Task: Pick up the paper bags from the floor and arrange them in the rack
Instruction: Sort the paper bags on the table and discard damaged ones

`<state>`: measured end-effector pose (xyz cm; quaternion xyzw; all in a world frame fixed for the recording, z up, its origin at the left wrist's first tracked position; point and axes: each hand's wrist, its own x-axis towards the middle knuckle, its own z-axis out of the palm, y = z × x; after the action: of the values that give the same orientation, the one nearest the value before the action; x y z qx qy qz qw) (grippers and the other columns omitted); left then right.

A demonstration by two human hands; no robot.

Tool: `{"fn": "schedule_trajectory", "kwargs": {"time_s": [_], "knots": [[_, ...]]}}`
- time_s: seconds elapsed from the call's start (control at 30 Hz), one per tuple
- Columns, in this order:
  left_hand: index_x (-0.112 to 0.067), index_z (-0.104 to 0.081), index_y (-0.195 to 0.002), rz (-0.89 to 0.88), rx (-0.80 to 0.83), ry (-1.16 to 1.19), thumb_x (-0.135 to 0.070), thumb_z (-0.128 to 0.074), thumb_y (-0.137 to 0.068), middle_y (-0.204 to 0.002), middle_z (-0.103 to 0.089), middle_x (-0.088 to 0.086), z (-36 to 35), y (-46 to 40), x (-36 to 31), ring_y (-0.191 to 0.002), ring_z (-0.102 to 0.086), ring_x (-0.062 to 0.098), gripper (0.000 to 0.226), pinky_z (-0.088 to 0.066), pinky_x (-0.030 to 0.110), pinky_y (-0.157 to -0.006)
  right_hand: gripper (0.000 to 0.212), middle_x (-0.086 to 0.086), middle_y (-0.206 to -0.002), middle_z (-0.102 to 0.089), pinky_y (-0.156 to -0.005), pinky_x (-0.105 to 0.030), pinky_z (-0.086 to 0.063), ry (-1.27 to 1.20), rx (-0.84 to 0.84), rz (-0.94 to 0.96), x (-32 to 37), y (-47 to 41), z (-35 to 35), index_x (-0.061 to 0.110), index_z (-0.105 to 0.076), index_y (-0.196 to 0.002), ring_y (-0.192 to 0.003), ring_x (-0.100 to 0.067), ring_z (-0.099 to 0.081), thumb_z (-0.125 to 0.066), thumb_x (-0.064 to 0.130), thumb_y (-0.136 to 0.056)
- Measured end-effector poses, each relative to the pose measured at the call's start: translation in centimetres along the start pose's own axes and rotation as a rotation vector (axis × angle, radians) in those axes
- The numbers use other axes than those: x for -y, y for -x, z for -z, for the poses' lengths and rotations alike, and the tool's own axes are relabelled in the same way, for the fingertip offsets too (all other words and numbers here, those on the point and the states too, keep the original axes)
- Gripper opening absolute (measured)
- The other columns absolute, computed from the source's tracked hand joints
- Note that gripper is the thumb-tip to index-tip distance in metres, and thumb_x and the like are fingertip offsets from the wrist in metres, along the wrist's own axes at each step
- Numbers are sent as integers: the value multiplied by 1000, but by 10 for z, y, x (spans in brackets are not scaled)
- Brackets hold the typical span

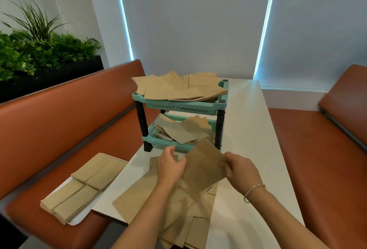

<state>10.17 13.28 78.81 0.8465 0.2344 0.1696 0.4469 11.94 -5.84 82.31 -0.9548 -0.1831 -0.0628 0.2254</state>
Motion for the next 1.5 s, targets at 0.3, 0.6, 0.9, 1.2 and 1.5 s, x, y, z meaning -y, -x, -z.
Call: {"fn": "schedule_trajectory", "kwargs": {"time_s": [0.3,0.6,0.9,1.2,1.5], "knots": [[-13,-35,-141,117,369,-696,-41,-52,-87,-143,-39,9,3,-11,94,-131,-35,25,62,-37,36,-106,25,1,-100,-66,-76,-29,-48,-27,-67,0,-17,6,8,22,-62,-107,-92,-21,-59,-42,16,-94],[-11,-53,-116,-132,346,-931,-11,-36,-95,-114,-61,6,4,-12,87,-100,-58,19,27,-48,29,-86,23,3,-99,-65,-78,-30,-49,-21,-45,5,-14,8,7,22,-61,-106,-91,-19,-58,-41,18,-95],[-19,-54,-85,-194,354,-647,-14,-41,-92,-76,-51,-5,40,-17,19,-75,-49,14,16,-35,23,-58,23,-2,-94,-65,-72,-29,-46,-97,-110,-59,-10,8,6,18,-63,-102,-85,-21,-57,-42,14,-94],[-32,-69,-86,-231,559,10,-26,-62,-84,-99,-69,-6,28,15,-59,-91,-62,11,9,-49,28,-79,21,-4,-89,-62,-74,-30,-43,-283,-29,-136,-38,15,44,10,-61,-100,-82,-22,-53,-40,12,-97],[-32,-58,-104,-243,721,132,-31,-57,-90,-100,-65,-8,-88,66,-107,-91,-61,11,13,-50,29,-76,45,-1,-95,-64,-79,-31,-49,-528,-42,-405,-114,64,100,21,-65,-86,-87,-19,-60,-29,47,-97]]}}
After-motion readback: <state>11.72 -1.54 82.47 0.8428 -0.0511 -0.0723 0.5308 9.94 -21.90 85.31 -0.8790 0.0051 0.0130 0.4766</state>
